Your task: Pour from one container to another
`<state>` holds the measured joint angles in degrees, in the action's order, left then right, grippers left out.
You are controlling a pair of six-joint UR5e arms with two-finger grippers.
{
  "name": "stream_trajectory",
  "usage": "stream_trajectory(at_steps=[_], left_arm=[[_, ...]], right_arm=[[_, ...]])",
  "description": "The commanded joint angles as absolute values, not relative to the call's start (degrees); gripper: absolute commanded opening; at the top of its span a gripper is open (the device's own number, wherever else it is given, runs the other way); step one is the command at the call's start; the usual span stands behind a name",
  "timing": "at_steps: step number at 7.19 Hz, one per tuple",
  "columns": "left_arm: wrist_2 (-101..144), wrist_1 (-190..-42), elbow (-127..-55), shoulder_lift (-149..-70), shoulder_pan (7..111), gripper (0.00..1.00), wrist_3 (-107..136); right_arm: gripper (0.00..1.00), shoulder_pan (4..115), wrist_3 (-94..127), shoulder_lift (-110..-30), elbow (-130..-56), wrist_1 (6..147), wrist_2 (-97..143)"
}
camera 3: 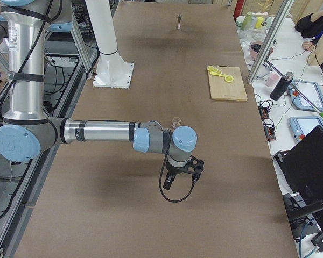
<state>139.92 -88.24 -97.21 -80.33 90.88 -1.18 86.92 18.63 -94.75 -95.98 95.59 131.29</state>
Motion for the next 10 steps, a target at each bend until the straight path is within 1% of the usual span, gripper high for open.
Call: stream_trajectory(at_steps=[1, 10], left_arm=[[139.92, -88.24, -97.21, -80.33, 90.88, 0.98, -1.23], [140.01, -88.24, -97.21, -80.33, 90.88, 0.98, -1.23]], right_arm=[[1.00, 86.92, 18.63, -94.75, -95.98, 95.28, 131.40], [1.00, 86.92, 18.63, -94.66, -95.98, 95.19, 132.45]])
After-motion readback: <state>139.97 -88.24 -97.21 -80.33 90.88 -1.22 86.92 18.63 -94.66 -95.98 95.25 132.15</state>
